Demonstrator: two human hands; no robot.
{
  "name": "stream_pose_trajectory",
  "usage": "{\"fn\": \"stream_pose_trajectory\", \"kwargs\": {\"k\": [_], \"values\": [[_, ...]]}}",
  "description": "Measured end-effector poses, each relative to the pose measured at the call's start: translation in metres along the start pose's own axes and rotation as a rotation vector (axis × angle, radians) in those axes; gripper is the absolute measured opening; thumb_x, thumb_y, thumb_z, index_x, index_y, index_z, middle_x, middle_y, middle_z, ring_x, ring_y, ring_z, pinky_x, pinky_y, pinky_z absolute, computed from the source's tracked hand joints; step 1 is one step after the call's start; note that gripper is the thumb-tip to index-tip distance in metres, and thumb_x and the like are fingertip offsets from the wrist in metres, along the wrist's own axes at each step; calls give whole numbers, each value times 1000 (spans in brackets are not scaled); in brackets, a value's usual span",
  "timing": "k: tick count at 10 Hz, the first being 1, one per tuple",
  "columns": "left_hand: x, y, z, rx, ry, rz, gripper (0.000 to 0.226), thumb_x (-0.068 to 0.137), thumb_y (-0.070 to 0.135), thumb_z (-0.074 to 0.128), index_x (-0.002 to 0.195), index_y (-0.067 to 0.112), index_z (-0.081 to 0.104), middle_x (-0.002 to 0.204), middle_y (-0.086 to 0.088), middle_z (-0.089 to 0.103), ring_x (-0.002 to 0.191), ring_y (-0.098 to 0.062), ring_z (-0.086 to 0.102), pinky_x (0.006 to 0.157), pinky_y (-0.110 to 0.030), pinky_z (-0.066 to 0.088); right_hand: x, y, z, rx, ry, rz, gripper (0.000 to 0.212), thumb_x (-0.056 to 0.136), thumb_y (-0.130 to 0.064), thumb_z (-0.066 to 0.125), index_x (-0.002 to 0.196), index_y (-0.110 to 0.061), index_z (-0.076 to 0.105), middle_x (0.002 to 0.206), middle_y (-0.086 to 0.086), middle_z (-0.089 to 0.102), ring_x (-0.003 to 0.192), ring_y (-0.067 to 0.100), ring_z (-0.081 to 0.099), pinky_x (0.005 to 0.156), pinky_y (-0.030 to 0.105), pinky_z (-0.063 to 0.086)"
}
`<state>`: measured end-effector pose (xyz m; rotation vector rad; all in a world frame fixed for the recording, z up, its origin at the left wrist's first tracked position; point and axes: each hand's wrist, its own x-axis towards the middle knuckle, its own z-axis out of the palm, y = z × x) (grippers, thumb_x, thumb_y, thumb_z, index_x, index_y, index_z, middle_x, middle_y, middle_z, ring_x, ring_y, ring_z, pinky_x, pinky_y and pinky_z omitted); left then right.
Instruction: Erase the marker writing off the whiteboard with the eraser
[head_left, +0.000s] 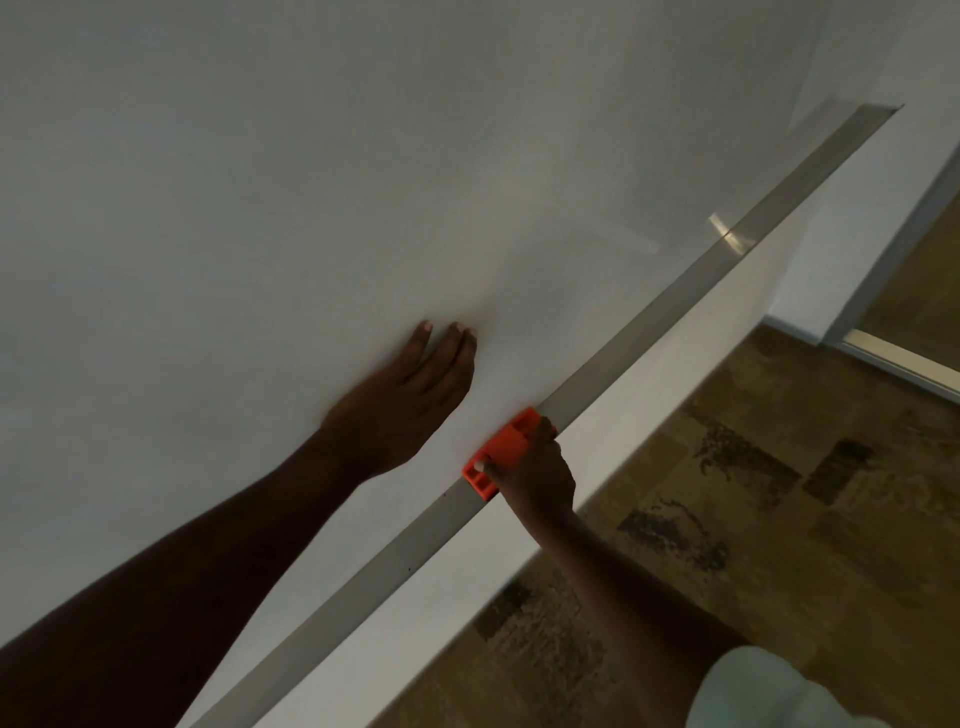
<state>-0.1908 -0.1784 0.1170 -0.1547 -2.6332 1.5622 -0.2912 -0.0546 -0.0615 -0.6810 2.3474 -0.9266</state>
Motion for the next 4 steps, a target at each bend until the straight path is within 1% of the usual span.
{"fn": "stream_pose_trajectory", "kwargs": {"k": [1,2,3,4], "values": [[-1,3,-1,19,-21,11,55,99,13,24,147,-11,37,156,-33,34,146,-49,33,122,-66,7,-3,-1,3,-66,26,-1,108,72,-76,69,147,-12,26,132,11,60,114,34,64,92,41,53],[0,5,-1,18,-28,-2,57,99,11,18,147,-11,37,156,-33,35,146,-48,34,122,-65,6,-8,4,1,-99,8,-61,111,76,-81,59,154,-13,16,134,11,60,114,33,65,93,41,52],[3,2,-3,-69,-2,-33,60,93,10,23,147,-9,41,155,-33,38,145,-48,36,123,-65,4,-14,13,-5,-139,6,-197,105,85,-74,55,158,-13,11,138,12,57,117,32,63,96,41,52],[-17,38,-17,-215,-72,-25,65,75,21,53,135,-4,60,145,-29,55,137,-44,51,120,-64,24,-31,33,-7,-317,36,-481,87,95,-61,51,159,-12,17,142,13,53,116,29,61,94,39,51]]}}
